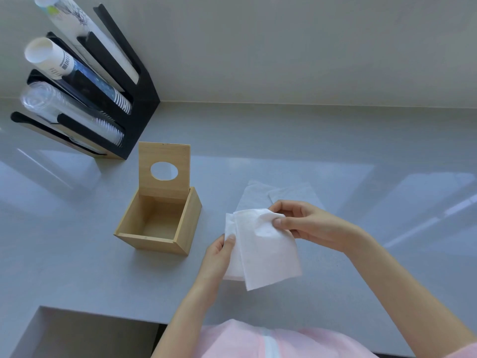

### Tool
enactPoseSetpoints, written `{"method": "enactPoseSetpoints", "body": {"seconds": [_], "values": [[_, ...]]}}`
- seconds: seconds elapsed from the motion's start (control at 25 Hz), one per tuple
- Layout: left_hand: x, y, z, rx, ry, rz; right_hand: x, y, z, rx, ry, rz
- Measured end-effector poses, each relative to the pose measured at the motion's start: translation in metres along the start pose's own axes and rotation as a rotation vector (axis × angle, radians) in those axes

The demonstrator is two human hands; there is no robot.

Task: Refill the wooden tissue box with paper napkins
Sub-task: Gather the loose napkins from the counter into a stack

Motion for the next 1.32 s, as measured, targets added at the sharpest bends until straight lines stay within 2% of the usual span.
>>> {"method": "enactPoseSetpoints", "body": {"seconds": [0.16,0.32,0.44,0.68,0.92,1.32], "values": [[-0.001,-0.005,-0.002,0.101,0.017,-0.013,-0.022,-0.008,0.019,-0.093,-0.080,-0.087],[0.002,-0.004,0.000,0.069,0.030,-0.039,-0.033,-0.007,0.025,-0.281,-0.093,-0.145],[0.006,-0.004,0.002,0.057,0.080,-0.096,-0.033,-0.007,0.024,-0.362,-0.076,-0.191],[0.005,-0.008,0.002,0.098,0.065,-0.097,-0.040,-0.009,0.024,-0.517,-0.032,-0.134],[0.001,-0.011,-0.001,0.108,0.046,-0.099,-0.045,-0.010,0.026,-0.536,-0.021,-0.056],[0.000,-0.012,-0.002,0.104,0.016,-0.051,-0.045,-0.003,0.026,-0.536,-0.047,-0.164]]}}
Point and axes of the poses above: each hand's wrist, its own z-axis towards the middle knuckle, its own y-axis out of the back of the hand, x = y × z, the point moved 3 cm from there along z, towards the middle knuckle, and after that the axes turned 4 degrees about x, right-handed, at the moved point
